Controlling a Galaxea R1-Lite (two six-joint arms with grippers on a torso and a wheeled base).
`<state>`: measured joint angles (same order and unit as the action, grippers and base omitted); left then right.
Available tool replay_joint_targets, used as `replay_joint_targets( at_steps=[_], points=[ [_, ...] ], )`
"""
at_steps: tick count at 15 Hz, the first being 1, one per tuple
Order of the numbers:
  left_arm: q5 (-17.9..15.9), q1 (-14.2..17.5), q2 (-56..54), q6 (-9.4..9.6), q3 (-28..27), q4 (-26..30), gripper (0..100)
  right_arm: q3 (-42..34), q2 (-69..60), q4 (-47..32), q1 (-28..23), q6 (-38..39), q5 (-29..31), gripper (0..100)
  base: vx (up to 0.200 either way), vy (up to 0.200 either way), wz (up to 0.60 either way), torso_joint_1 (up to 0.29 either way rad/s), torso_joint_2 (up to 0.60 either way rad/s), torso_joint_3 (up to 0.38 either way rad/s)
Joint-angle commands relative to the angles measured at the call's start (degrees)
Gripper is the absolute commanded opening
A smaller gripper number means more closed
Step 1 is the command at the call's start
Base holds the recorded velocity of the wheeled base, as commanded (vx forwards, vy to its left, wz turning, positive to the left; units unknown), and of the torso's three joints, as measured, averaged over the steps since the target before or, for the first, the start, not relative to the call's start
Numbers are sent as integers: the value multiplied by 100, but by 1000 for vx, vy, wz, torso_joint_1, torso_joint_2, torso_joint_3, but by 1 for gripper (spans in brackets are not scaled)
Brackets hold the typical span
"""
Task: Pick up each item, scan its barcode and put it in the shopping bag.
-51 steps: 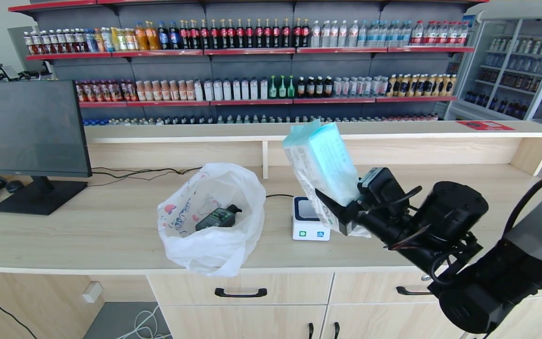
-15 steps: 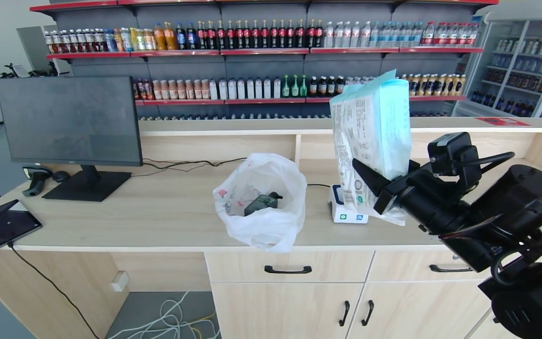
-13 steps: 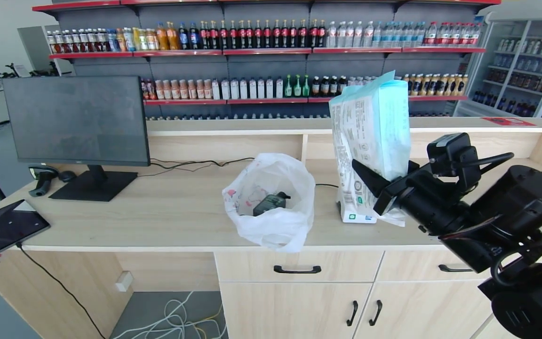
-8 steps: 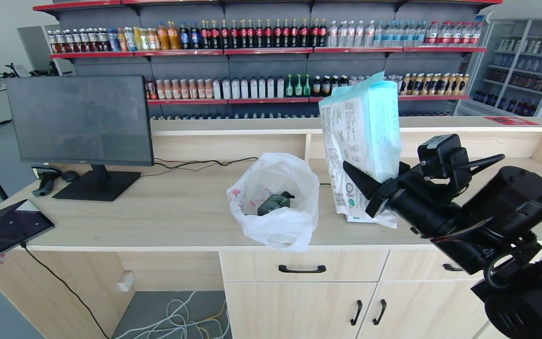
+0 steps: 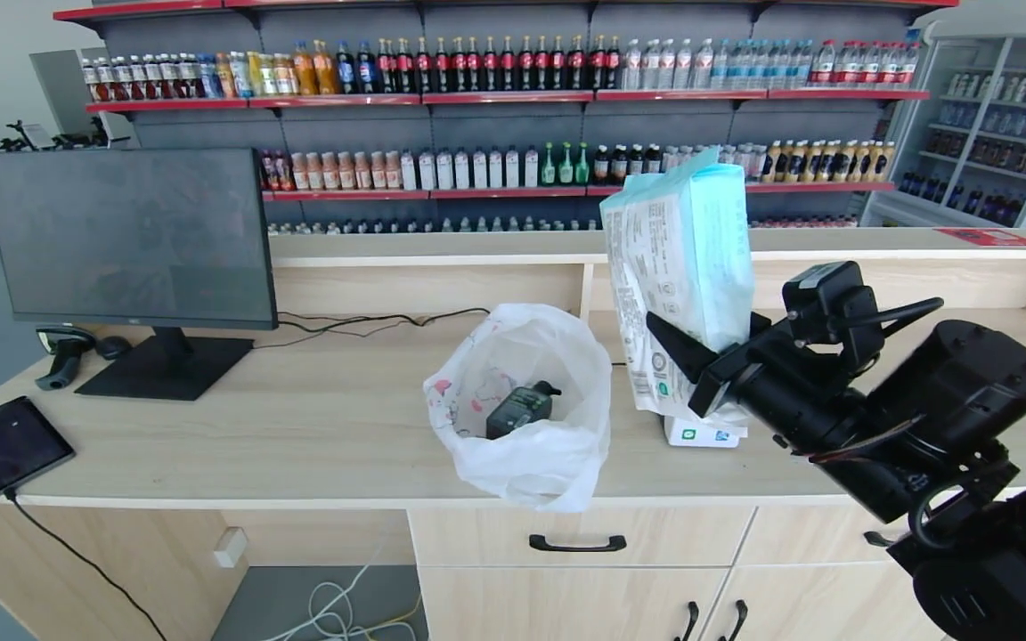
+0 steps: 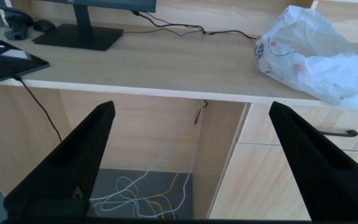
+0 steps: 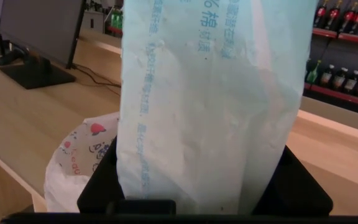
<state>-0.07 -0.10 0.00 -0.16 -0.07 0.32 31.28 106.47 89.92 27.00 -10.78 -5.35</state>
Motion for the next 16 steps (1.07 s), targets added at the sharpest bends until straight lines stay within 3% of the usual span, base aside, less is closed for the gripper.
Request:
replay_joint_targets(
  at_steps=[1,3,7,13,16],
  points=[
    [7,1,0,-2,7,-5,100,-17,40,8,-2,-3,-1,0,0,0,0,0,0,0],
    [7,-8,0,-2,7,-5,100,18,321,8,42,14,-10,0,0,0,0,0,0,0],
    [7,1,0,-2,-1,-5,100,1187,1341,8,60,498,-1,0,0,0,0,0,0,0],
    [7,1,0,-11,-1,-5,100,1715,2290,8,253,1368,52,0,0,0,0,0,0,0],
    [7,1,0,-11,-1,-5,100,2277,2554,8,473,1939,500,0,0,0,0,0,0,0]
  ],
)
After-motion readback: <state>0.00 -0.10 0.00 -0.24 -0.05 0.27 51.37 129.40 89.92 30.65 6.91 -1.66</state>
